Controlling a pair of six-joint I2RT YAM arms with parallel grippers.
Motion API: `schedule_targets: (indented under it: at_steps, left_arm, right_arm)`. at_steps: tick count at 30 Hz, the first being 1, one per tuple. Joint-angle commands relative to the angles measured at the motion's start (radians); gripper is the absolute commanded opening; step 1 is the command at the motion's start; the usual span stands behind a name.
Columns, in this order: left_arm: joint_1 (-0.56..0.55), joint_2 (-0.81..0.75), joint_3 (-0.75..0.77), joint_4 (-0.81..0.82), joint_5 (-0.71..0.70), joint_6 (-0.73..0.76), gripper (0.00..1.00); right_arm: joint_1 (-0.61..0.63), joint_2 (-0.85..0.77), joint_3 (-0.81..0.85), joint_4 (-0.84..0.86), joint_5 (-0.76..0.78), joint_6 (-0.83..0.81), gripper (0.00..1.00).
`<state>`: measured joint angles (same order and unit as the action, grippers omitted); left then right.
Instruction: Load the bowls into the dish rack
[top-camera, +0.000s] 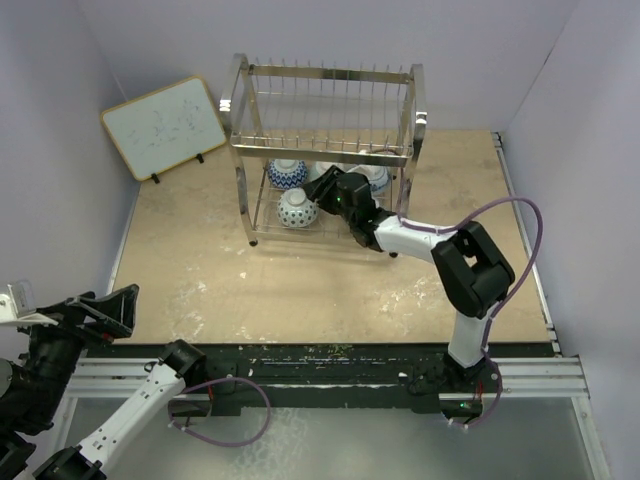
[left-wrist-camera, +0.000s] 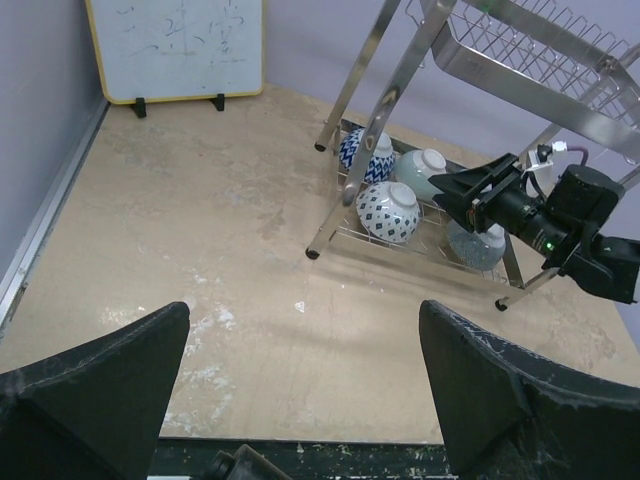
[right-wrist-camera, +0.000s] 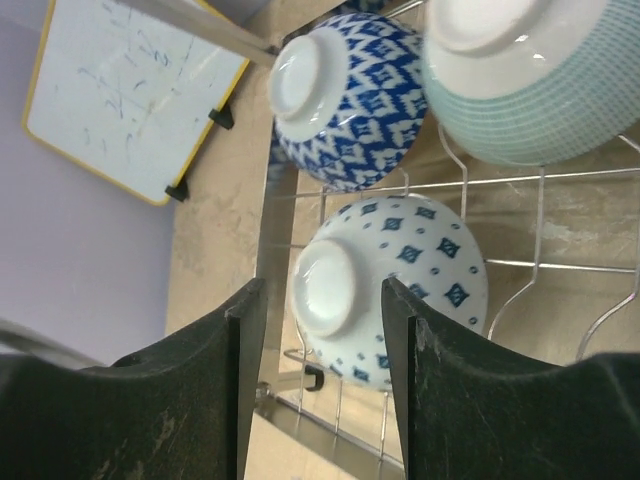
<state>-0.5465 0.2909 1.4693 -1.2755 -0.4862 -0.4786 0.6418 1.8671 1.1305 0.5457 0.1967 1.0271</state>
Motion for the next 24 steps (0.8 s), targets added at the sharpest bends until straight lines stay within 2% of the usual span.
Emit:
schedule_targets:
  at_steps: [1, 7, 11, 12, 13, 14, 21, 24]
  left_arm:
    - [-0.007, 0.045, -0.015, 0.044, 0.009, 0.005, 0.99]
    - [-0.007, 0.064, -0.034, 0.068, 0.025, 0.003, 0.99]
    - [-0.007, 0.086, -0.059, 0.087, 0.041, -0.003, 0.99]
    - [-0.007, 0.094, -0.066, 0.095, 0.049, -0.003, 0.99]
    - [-0.007, 0.100, -0.073, 0.103, 0.054, -0.006, 0.99]
    - [-0.007, 0.103, -0.081, 0.113, 0.061, -0.007, 0.99]
    - [-0.008, 0.119, -0.144, 0.180, 0.090, -0.014, 0.99]
    - [-0.007, 0.119, -0.169, 0.196, 0.089, -0.014, 0.99]
  right_arm:
    - [0.076, -0.083, 0.095, -0.133, 0.104, -0.190, 0.53]
    - [0.215, -0.162, 0.089, -0.284, 0.251, -0.354, 0.55]
    - [0.284, -0.245, 0.028, -0.371, 0.295, -0.424, 0.63]
    - [0.295, -0.268, 0.010, -0.397, 0.290, -0.433, 0.67]
    - [0.305, -0.293, -0.016, -0.420, 0.275, -0.441, 0.91]
    - [0.311, -0.320, -0.042, -0.442, 0.260, -0.443, 0.98]
    - [0.337, -0.565, -0.259, -0.528, 0.141, -0.446, 0.99]
    - [0.338, -0.650, -0.337, -0.504, 0.089, -0.450, 0.99]
